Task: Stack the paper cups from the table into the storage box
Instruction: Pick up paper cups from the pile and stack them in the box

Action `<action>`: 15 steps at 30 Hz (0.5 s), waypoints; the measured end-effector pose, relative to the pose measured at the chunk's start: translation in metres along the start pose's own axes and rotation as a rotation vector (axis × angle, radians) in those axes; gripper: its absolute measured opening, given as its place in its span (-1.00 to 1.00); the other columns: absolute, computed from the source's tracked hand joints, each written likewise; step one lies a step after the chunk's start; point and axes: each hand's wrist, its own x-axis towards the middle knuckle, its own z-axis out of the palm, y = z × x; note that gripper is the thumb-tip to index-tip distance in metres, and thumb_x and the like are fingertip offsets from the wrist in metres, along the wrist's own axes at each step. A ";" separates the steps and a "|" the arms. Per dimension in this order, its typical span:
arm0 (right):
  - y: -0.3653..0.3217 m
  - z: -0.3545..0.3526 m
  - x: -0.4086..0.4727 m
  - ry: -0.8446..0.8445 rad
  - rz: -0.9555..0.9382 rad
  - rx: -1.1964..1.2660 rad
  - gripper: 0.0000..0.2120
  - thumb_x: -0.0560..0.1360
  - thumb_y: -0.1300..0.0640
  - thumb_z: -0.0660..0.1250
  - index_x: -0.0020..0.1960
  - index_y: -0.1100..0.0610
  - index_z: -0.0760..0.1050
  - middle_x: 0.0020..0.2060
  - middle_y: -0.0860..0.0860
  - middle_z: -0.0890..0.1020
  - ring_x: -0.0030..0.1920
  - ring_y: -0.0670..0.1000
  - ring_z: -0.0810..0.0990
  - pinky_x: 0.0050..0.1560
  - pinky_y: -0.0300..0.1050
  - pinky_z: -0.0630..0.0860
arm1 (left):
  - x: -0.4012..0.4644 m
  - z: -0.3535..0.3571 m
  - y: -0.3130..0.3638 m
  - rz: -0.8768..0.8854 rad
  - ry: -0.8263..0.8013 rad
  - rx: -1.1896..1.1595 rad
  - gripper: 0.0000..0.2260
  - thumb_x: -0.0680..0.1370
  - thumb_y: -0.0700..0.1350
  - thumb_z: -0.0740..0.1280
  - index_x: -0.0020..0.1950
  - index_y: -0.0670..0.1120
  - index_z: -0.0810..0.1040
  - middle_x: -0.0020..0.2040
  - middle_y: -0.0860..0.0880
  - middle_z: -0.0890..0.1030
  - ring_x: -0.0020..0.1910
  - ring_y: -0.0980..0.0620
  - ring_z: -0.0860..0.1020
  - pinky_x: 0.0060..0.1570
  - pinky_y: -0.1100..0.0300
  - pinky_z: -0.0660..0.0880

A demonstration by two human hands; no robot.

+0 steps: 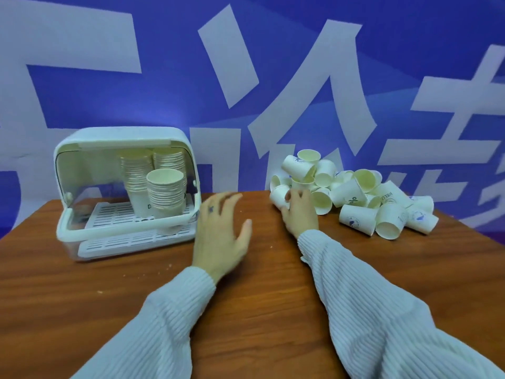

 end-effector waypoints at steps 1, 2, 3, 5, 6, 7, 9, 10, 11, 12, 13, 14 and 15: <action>-0.004 -0.003 -0.003 0.016 0.026 0.076 -0.71 0.54 0.11 0.40 0.23 0.10 0.45 0.22 0.08 0.43 0.15 0.12 0.53 0.11 -0.03 0.49 | -0.004 0.007 0.003 -0.028 -0.058 -0.043 -0.52 0.58 0.07 0.34 0.48 0.00 0.40 0.42 0.01 0.38 0.42 -0.03 0.34 0.39 -0.13 0.39; -0.009 -0.007 -0.007 0.034 0.082 0.211 -0.67 0.51 0.10 0.42 0.23 0.07 0.44 0.22 0.05 0.44 0.12 0.08 0.53 0.09 -0.06 0.48 | -0.007 0.010 0.009 -0.080 -0.111 -0.116 -0.49 0.59 0.08 0.34 0.52 0.03 0.35 0.45 0.05 0.34 0.41 0.03 0.36 0.38 -0.09 0.42; -0.017 -0.013 -0.014 0.054 0.149 0.395 -0.65 0.48 0.10 0.44 0.21 0.05 0.44 0.19 0.02 0.46 0.11 0.04 0.54 0.08 -0.10 0.49 | -0.008 0.013 0.013 -0.173 -0.160 -0.229 -0.43 0.59 0.11 0.35 0.57 0.05 0.29 0.47 0.08 0.31 0.38 0.08 0.39 0.36 -0.05 0.45; -0.035 -0.027 -0.035 0.027 0.178 0.778 -0.68 0.47 0.16 0.46 0.17 0.04 0.47 0.13 -0.01 0.54 0.10 0.01 0.57 0.06 -0.23 0.52 | -0.001 0.018 0.018 -0.453 -0.245 -0.553 -0.19 0.53 0.23 0.42 0.65 0.09 0.09 0.51 0.08 0.28 0.33 0.11 0.44 0.34 0.02 0.46; -0.042 -0.033 -0.047 -0.068 0.118 0.894 -0.71 0.49 0.21 0.46 0.16 0.06 0.49 0.10 0.00 0.58 0.10 0.03 0.60 0.06 -0.25 0.54 | 0.003 0.020 0.019 -0.599 -0.262 -0.738 -0.05 0.45 0.32 0.46 0.66 0.14 -0.01 0.51 0.06 0.31 0.33 0.08 0.47 0.34 0.01 0.46; -0.046 -0.037 -0.058 -0.196 0.027 0.929 -0.74 0.50 0.21 0.46 0.16 0.08 0.52 0.08 0.01 0.62 0.11 0.05 0.62 0.09 -0.22 0.57 | 0.007 0.023 0.018 -0.722 -0.245 -0.870 0.05 0.36 0.38 0.50 0.65 0.20 -0.07 0.51 0.02 0.36 0.32 0.04 0.52 0.34 -0.04 0.47; -0.046 -0.042 -0.068 -0.359 -0.096 0.874 -0.81 0.54 0.11 0.46 0.14 0.06 0.58 0.06 -0.03 0.66 0.13 -0.01 0.64 0.19 -0.16 0.56 | 0.010 0.030 0.014 -0.847 -0.152 -0.935 0.03 0.36 0.34 0.51 0.63 0.20 -0.06 0.43 0.00 0.44 0.25 -0.01 0.57 0.29 -0.06 0.53; -0.044 -0.043 -0.064 -0.318 -0.089 0.847 -0.85 0.56 0.06 0.45 0.12 0.03 0.60 0.06 -0.06 0.67 0.13 -0.06 0.63 0.22 -0.15 0.54 | 0.008 0.032 0.013 -0.844 -0.110 -0.886 -0.05 0.44 0.26 0.50 0.63 0.16 -0.03 0.41 0.04 0.42 0.26 0.01 0.53 0.31 -0.02 0.50; -0.042 -0.045 -0.054 -0.206 -0.040 0.824 -0.88 0.57 0.03 0.43 0.08 0.02 0.61 0.07 -0.06 0.66 0.13 -0.08 0.61 0.25 -0.13 0.52 | 0.006 0.033 0.013 -0.817 -0.086 -0.818 -0.11 0.50 0.19 0.47 0.64 0.12 -0.02 0.40 0.08 0.38 0.28 0.05 0.48 0.33 0.04 0.44; -0.040 -0.048 -0.038 -0.068 0.043 0.779 -0.91 0.57 0.03 0.41 0.06 -0.01 0.61 0.10 -0.04 0.63 0.14 -0.07 0.59 0.28 -0.08 0.51 | 0.004 0.035 0.013 -0.779 -0.075 -0.763 -0.14 0.53 0.15 0.46 0.64 0.09 -0.02 0.38 0.11 0.33 0.29 0.07 0.43 0.32 0.09 0.40; -0.036 -0.051 -0.019 0.037 0.130 0.708 -0.92 0.57 0.03 0.39 0.06 -0.04 0.61 0.17 -0.02 0.57 0.17 -0.04 0.57 0.31 -0.05 0.49 | 0.001 0.036 0.013 -0.738 -0.079 -0.730 -0.15 0.55 0.13 0.45 0.65 0.07 -0.02 0.36 0.11 0.31 0.27 0.09 0.40 0.28 0.14 0.37; -0.032 -0.055 0.000 0.084 0.209 0.624 -0.88 0.57 0.03 0.36 0.09 -0.09 0.61 0.26 -0.01 0.50 0.22 -0.01 0.54 0.32 -0.07 0.45 | -0.001 0.036 0.014 -0.701 -0.095 -0.715 -0.16 0.55 0.12 0.45 0.65 0.07 -0.02 0.35 0.11 0.30 0.25 0.12 0.40 0.22 0.21 0.35; -0.029 -0.058 0.016 0.095 0.268 0.539 -0.82 0.57 0.01 0.33 0.15 -0.13 0.60 0.33 0.01 0.44 0.28 0.01 0.50 0.30 -0.10 0.40 | -0.002 0.036 0.015 -0.673 -0.118 -0.706 -0.17 0.56 0.11 0.45 0.65 0.07 -0.02 0.35 0.11 0.30 0.20 0.15 0.42 0.13 0.30 0.36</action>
